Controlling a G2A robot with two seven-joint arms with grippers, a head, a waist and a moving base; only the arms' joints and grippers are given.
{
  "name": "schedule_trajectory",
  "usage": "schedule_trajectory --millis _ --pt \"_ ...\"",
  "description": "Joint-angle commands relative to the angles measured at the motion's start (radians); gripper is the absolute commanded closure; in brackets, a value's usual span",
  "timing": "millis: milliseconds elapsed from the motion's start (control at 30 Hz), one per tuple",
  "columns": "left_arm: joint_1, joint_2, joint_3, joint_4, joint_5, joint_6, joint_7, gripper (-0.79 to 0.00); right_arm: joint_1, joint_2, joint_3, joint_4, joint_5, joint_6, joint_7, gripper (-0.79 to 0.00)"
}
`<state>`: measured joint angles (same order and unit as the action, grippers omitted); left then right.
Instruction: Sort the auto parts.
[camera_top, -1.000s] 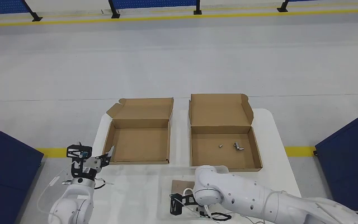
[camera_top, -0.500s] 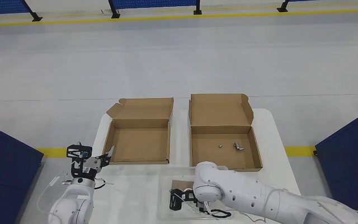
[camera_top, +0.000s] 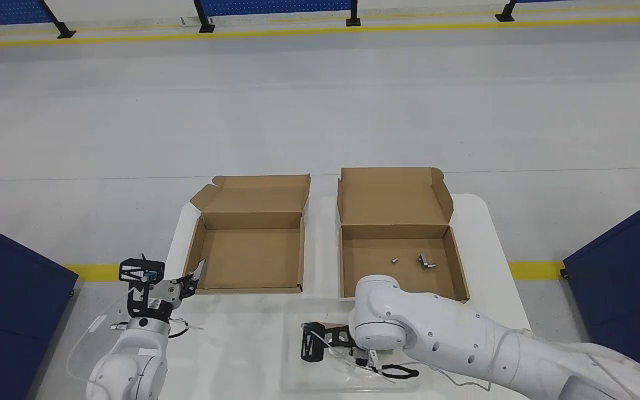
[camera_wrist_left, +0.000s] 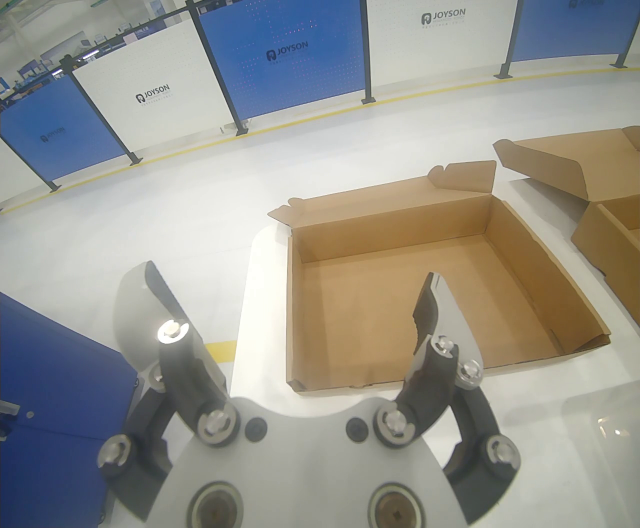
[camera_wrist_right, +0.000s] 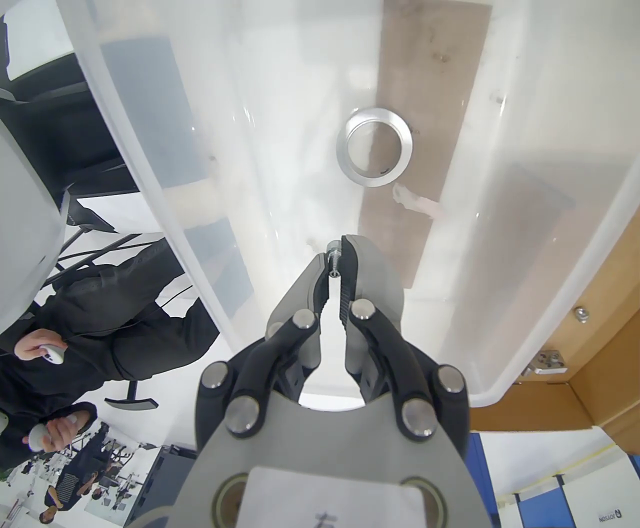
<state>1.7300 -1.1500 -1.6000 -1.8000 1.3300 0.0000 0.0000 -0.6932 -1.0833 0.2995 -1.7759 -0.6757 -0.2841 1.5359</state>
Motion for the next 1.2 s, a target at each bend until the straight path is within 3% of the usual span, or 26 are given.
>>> schedule_trajectory --millis 0,167,267,600,933,1167 --pt "0.0 0.0 0.0 0.0 0.0 0.0 0.0 -0.785 0.0 0.0 0.0 0.0 0.0 0.0 0.0 0.0" --pt "0.0 0.0 0.0 0.0 0.0 0.0 0.0 -0.785 -0.008 0.003 0.014 0.007 0.004 0.0 -0.039 0.0" --pt "0.0 0.0 0.0 0.0 0.0 0.0 0.0 -0.785 -0.01 0.021 0.08 0.018 0.105 -0.042 -0.075 0.0" --pt "0.0 0.0 0.0 0.0 0.0 0.0 0.0 -0.785 -0.076 0.159 0.304 0.064 0.48 -0.199 -0.199 0.0" --pt "0.0 0.0 0.0 0.0 0.0 0.0 0.0 -0.785 -0.194 0.304 0.451 0.111 0.721 -0.317 -0.317 0.0" --pt "0.0 0.0 0.0 0.0 0.0 0.0 0.0 -0.785 -0.218 0.322 0.476 0.12 0.761 -0.326 -0.326 0.0"
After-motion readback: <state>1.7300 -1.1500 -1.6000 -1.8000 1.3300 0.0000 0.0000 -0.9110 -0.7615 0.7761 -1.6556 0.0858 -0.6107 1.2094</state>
